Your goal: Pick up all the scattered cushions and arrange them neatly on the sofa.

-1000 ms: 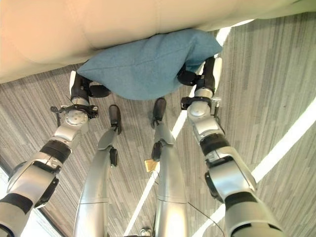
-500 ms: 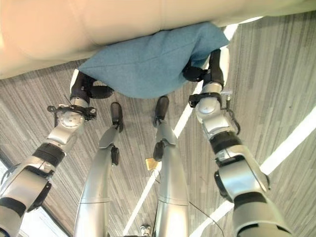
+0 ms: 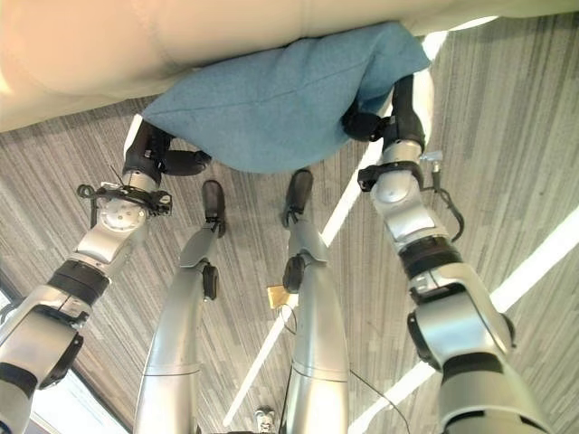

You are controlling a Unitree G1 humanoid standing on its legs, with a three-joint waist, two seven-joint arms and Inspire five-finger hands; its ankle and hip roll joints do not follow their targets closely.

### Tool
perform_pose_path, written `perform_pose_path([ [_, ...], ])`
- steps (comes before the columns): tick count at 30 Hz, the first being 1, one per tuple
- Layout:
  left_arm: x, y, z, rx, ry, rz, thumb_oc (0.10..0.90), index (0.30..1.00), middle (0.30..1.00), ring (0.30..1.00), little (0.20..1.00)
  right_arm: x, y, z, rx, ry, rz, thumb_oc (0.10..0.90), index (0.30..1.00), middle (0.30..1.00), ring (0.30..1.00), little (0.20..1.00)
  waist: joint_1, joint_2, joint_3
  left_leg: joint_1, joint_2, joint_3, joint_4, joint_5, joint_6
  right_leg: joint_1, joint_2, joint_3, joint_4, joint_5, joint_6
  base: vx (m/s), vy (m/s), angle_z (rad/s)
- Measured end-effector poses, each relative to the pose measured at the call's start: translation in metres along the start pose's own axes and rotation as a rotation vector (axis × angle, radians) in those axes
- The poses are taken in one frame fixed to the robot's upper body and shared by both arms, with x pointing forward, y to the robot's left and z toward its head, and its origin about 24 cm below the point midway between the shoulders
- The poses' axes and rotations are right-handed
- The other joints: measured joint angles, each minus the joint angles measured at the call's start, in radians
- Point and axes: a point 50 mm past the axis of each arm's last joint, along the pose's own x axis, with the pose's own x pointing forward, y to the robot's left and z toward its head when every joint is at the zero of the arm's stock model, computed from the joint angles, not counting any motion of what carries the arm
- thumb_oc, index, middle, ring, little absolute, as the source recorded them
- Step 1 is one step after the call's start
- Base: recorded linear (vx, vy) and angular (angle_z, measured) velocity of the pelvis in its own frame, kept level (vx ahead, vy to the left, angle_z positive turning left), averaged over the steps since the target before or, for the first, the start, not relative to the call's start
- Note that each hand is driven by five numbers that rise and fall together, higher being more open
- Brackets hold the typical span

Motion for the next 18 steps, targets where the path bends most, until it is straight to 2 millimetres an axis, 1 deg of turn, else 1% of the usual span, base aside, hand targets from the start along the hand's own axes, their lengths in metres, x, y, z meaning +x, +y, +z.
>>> perform_pose_path([
  [3,0.002,-0.011,0.006,-0.033,-0.018,-0.01,0.8,0.9,0.9,0.9,0.9,0.002,0.0,0.004,-0.004,-0.007,-0.005,0.8,0.9,0.9,0.9,0.9,0.0,0.0,0.0,-0.014,0.0,0.0,0.009,0.0,0.001,-0.015,0.0,0.002,0.009,0.0,0.0,0.0,0.0,0.0],
  [4,0.002,-0.014,0.006,-0.042,-0.019,-0.009,0.748,0.822,0.822,0.822,0.822,0.003,0.0,0.005,-0.002,-0.008,-0.006,0.609,0.613,0.613,0.613,0.613,0.0,0.0,0.0,-0.016,0.0,0.001,0.01,0.0,0.001,-0.018,0.0,0.002,0.01,0.0,0.0,0.0,0.0,0.0],
  [5,0.002,-0.019,0.006,-0.062,-0.018,-0.004,0.577,0.566,0.566,0.566,0.566,0.003,0.002,0.007,0.003,-0.005,-0.008,0.4,0.3,0.3,0.3,0.3,0.0,0.0,0.0,-0.018,0.001,0.001,0.01,0.0,0.001,-0.019,0.0,0.003,0.011,0.0,0.0,0.0,0.0,0.0],
  [6,0.002,-0.02,0.007,-0.068,-0.018,0.0,0.4,0.3,0.3,0.3,0.3,0.003,0.001,0.007,0.005,-0.005,-0.011,0.4,0.3,0.3,0.3,0.3,0.0,0.0,0.0,-0.019,0.0,0.001,0.01,0.0,0.001,-0.021,0.0,0.003,0.012,0.0,0.0,0.0,0.0,0.0],
  [7,0.002,-0.025,0.007,-0.083,-0.018,0.007,0.4,0.3,0.3,0.3,0.3,0.003,0.004,0.009,0.017,-0.005,-0.013,0.4,0.3,0.3,0.3,0.3,0.0,0.0,0.0,-0.021,0.001,0.001,0.01,0.0,0.001,-0.023,0.0,0.003,0.012,0.0,0.0,0.0,0.0,0.0],
  [12,0.005,-0.017,0.012,-0.124,-0.02,0.068,0.4,0.3,0.3,0.3,0.3,0.006,-0.002,0.014,0.04,-0.014,-0.052,0.4,0.3,0.3,0.3,0.3,0.0,0.0,0.0,-0.024,0.002,0.002,0.01,0.006,-0.002,-0.027,0.002,0.003,0.012,0.002,-0.002,0.0,0.0,0.0],
  [14,0.006,-0.017,0.012,-0.136,-0.014,0.075,0.4,0.3,0.3,0.3,0.3,0.006,-0.001,0.016,0.026,-0.017,-0.046,0.4,0.3,0.3,0.3,0.3,-0.003,0.0,0.0,-0.016,0.003,0.003,0.009,0.007,-0.003,-0.019,0.002,0.002,0.011,0.005,-0.006,0.0,0.0,0.0],
  [15,0.006,-0.017,0.01,-0.132,0.0,0.075,0.4,0.3,0.3,0.3,0.3,0.004,0.003,0.015,0.028,-0.01,-0.037,0.4,0.3,0.3,0.3,0.3,-0.003,0.0,0.0,-0.006,0.003,0.003,0.009,0.008,-0.004,-0.009,0.001,0.0,0.011,0.011,-0.015,0.0,0.0,0.0],
  [17,0.003,-0.022,0.004,-0.137,0.029,0.067,0.4,0.3,0.3,0.3,0.3,-0.001,0.009,0.007,0.02,0.014,-0.021,0.4,0.3,0.3,0.3,0.3,-0.003,0.002,0.003,0.033,0.005,0.002,-0.002,0.008,-0.004,0.032,0.002,-0.005,0.001,0.011,-0.016,0.0,0.0,0.0],
  [18,0.001,-0.024,-0.001,-0.139,0.048,0.064,0.4,0.3,0.3,0.3,0.3,-0.007,0.014,0.0,0.014,0.033,-0.006,0.4,0.3,0.3,0.3,0.3,-0.004,0.002,0.003,0.069,0.005,0.001,-0.019,0.009,-0.006,0.065,0.003,-0.006,-0.01,0.011,-0.016,0.0,0.0,0.0],
])
